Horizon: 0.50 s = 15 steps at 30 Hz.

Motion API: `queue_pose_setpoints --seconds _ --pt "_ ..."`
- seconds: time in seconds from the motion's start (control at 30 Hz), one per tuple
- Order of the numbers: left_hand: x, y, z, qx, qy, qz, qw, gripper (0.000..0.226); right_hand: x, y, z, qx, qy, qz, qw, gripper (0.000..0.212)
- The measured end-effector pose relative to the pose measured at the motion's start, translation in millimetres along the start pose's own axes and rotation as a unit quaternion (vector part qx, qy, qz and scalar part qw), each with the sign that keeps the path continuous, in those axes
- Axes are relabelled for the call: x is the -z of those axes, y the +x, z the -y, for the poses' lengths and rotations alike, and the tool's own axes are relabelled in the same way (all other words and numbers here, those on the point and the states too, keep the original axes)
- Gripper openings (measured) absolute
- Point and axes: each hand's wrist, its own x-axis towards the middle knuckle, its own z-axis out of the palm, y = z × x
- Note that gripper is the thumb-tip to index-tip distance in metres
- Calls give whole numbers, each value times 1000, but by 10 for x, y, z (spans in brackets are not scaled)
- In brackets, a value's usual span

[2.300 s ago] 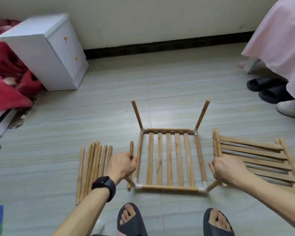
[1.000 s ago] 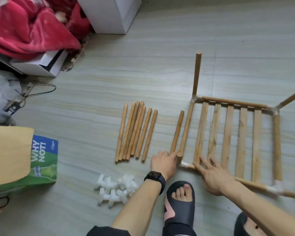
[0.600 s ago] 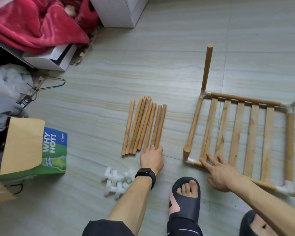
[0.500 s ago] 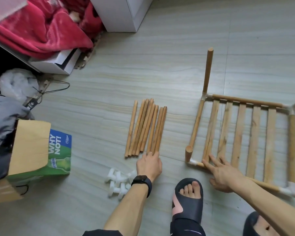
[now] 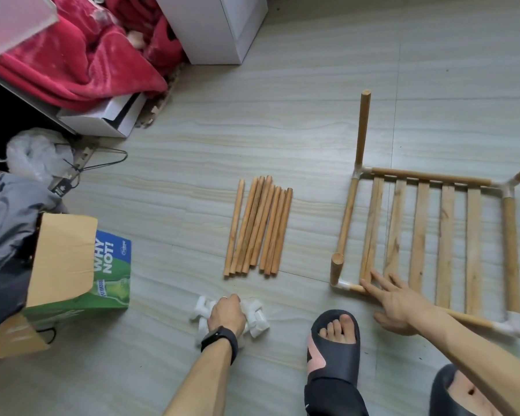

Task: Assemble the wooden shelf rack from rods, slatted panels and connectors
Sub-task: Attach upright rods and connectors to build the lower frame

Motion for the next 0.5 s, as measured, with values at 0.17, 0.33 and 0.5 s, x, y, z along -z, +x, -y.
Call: queue_pose_setpoints --seconds 0.17,0.33,0.5 --pt "326 -77 -1 3 -98 -28 995 36 136 -168 77 -20 6 -9 1000 79" --pt "1049 -334 -343 -92 -300 -87 945 22 282 -599 202 -68 38 7 997 59" --pt "1780 -1041 -978 -232 -475 -69 846 18 419 -1081 177 -63 134 7 989 43"
